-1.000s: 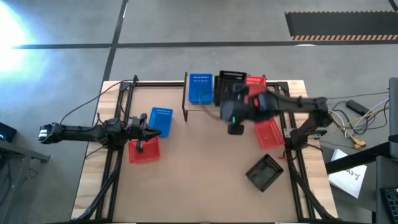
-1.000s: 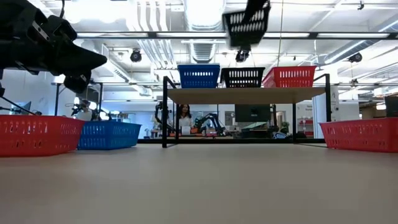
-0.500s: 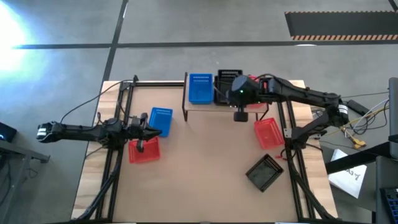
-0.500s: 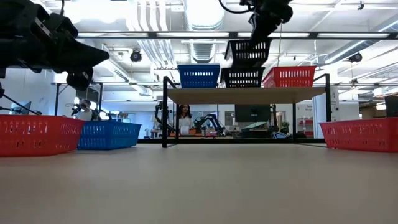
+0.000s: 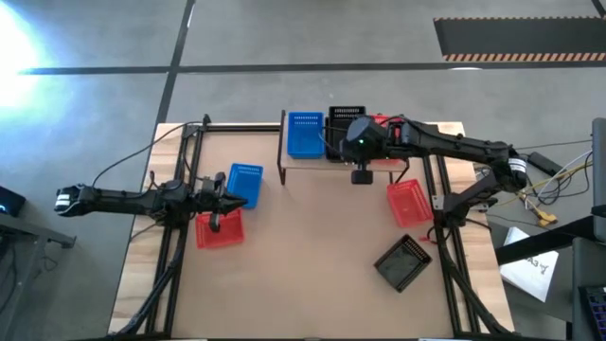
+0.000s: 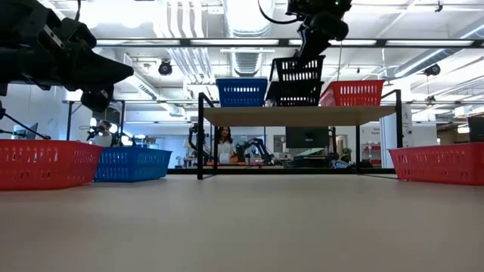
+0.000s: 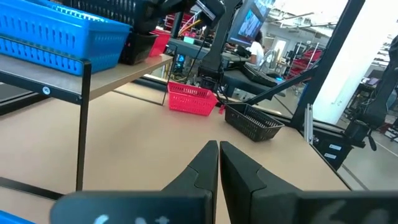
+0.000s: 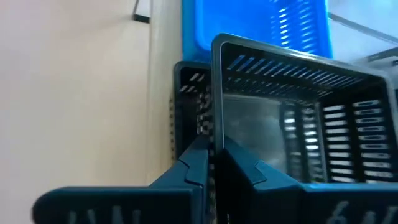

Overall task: Stack baskets on shelf by color
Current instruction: Stack the left black basket on top of the black basket on the shelf, then stack the black basket on top of the stacked black baskets on the shelf, then stack the right red basket on top of the red basket on the shelf

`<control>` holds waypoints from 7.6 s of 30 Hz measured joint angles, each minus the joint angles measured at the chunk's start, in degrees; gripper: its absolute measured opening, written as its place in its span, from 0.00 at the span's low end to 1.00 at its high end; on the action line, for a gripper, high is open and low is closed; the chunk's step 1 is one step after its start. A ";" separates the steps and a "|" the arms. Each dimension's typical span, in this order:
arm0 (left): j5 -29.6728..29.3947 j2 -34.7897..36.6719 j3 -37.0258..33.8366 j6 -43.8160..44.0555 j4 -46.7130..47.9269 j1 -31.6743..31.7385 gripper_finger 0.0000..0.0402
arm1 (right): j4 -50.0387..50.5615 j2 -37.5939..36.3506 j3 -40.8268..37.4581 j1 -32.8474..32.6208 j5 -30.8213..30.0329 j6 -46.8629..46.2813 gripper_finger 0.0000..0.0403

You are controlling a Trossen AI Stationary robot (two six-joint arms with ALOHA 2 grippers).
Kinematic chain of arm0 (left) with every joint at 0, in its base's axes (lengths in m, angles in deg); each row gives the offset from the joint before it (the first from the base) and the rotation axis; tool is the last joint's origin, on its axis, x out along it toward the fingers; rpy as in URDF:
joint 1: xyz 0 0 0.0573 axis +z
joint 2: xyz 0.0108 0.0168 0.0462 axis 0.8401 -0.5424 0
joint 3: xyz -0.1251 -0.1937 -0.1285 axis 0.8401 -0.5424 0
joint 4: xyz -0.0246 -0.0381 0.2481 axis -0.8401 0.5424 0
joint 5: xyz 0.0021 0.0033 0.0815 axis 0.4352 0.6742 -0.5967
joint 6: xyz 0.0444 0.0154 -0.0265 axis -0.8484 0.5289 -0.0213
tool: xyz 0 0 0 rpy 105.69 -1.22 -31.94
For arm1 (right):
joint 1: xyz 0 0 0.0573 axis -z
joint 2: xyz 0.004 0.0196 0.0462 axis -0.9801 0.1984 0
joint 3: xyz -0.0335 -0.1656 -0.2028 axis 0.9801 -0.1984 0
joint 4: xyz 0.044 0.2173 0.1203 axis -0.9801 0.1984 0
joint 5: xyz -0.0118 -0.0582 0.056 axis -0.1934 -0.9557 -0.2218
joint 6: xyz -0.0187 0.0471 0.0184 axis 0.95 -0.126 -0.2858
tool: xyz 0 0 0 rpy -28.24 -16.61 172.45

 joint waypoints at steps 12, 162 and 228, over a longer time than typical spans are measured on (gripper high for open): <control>0.00 0.01 0.00 0.00 0.01 0.00 0.00 | -4.52 -0.34 0.06 0.19 -0.60 0.42 0.33; 0.00 -0.37 0.00 -0.02 0.07 -0.02 0.00 | 18.30 10.71 16.85 -2.06 -5.97 -0.46 0.17; 0.00 -0.37 0.00 -0.02 0.07 -0.02 0.00 | 19.86 -16.56 -35.65 -34.94 6.58 -77.35 0.30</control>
